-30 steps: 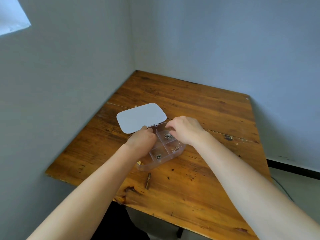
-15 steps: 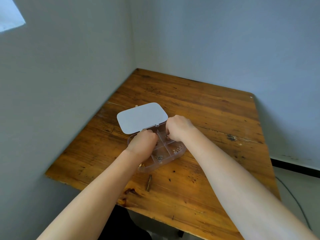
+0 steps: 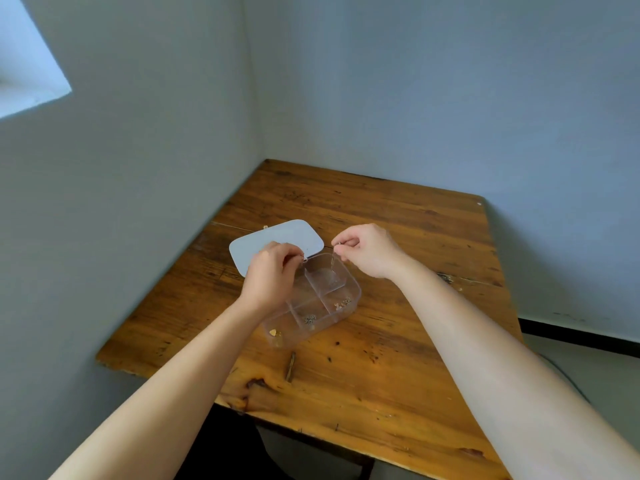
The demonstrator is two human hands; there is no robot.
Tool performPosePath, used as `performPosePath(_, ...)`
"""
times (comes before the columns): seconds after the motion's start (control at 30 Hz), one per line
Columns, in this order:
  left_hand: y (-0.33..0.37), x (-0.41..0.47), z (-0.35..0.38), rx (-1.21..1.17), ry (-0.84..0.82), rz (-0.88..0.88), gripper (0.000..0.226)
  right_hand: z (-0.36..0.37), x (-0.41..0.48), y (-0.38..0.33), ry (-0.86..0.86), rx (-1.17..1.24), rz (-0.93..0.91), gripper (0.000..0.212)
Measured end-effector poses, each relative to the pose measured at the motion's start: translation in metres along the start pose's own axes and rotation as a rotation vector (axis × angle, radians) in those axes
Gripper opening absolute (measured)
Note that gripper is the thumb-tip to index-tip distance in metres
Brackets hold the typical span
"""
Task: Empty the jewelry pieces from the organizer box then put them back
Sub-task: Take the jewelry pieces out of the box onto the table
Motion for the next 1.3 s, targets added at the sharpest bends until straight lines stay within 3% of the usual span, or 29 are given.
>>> performPosePath(0.2, 0.038, 0.013, -0.014, -0.585, 0.010, -0.357, 0.011, -0.057, -0.017, 0.005, 0.236, 0.492, 0.074, 0.010)
performPosePath(0.3, 0.068, 0.017, -0.012, -0.740, -0.015, -0.370, 0.010, -0.086, -0.025, 0.012, 0.297, 0.764, 0.135, 0.007)
performPosePath(0.47, 0.108, 0.023, 0.009, -0.911, -0.067, -0.406, 0.009, -0.128, -0.038, 0.039, 0.450, 0.931, 0.220, 0.007)
performPosePath(0.87, 0.127, 0.008, 0.130, -0.901, -0.240, -0.634, 0.011, -0.109, -0.054, 0.140, 0.558, 0.796, 0.517, 0.014)
performPosePath(0.97, 0.114, -0.006, 0.157, -0.758, -0.283, -0.683, 0.007, -0.084, -0.065, 0.166, 0.499, 0.647, 0.609, 0.022)
performPosePath(1.1, 0.099, -0.018, 0.175, -0.505, -0.331, -0.598, 0.006, -0.061, -0.078, 0.182, 0.362, 0.279, 0.586, 0.025)
performPosePath(1.3, 0.105, -0.012, 0.156, -0.470, -0.355, -0.532, 0.023, -0.066, -0.078, 0.164, 0.235, 0.093, 0.510, 0.030)
Point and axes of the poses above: each hand's wrist, its own x-axis towards the middle knuckle, its own z-axis out of the palm, y = z × x, the point moved 4 cm from there along x, towards the middle knuckle, and after that the axes turned 8 degrees about y, right-handed, at the moved point
